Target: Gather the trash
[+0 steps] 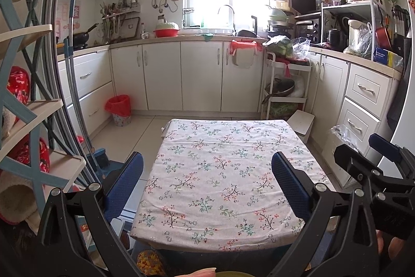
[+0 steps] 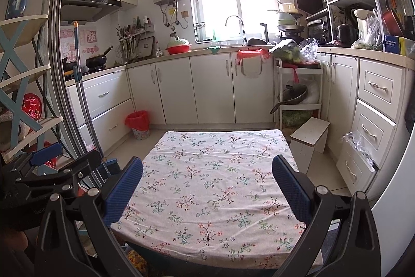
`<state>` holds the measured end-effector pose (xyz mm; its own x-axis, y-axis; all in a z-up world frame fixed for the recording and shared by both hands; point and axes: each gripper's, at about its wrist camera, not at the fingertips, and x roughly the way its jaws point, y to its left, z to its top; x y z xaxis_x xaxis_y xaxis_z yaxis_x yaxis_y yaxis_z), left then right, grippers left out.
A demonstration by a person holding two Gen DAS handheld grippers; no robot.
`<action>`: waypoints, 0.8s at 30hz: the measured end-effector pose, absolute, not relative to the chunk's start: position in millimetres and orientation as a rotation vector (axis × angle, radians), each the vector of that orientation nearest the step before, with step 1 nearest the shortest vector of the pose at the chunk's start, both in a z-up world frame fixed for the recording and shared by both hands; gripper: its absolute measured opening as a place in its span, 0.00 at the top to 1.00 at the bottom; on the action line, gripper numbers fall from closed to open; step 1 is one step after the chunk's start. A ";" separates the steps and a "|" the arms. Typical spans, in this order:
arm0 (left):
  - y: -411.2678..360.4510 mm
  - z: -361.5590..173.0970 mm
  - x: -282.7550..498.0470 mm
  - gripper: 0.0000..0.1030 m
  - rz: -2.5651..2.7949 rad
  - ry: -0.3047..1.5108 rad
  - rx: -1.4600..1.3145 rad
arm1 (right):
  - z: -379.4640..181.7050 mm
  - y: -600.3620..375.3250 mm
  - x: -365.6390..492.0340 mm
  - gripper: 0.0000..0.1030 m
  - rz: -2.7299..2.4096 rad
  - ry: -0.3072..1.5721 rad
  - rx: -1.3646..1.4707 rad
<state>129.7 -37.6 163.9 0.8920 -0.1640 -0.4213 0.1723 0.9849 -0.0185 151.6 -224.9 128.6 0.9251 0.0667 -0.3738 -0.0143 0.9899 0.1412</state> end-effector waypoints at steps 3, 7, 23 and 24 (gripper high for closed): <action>-38.1 164.9 132.1 0.08 -0.175 0.433 0.018 | 130.1 -225.5 153.1 0.07 0.040 0.384 0.137; -38.8 166.2 132.5 0.08 -0.174 0.428 0.018 | 131.6 -226.8 153.9 0.07 0.038 0.381 0.140; -37.5 168.3 135.0 0.08 -0.166 0.428 0.019 | 136.1 -228.5 156.4 0.07 0.042 0.379 0.143; -37.2 168.1 135.5 0.08 -0.166 0.429 0.019 | 136.5 -229.0 156.9 0.07 0.043 0.379 0.143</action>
<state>135.5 -37.2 168.1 0.8961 -0.1564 -0.4154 0.1644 0.9863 -0.0166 156.9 -229.0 136.5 0.9284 0.0682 -0.3654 -0.0148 0.9890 0.1470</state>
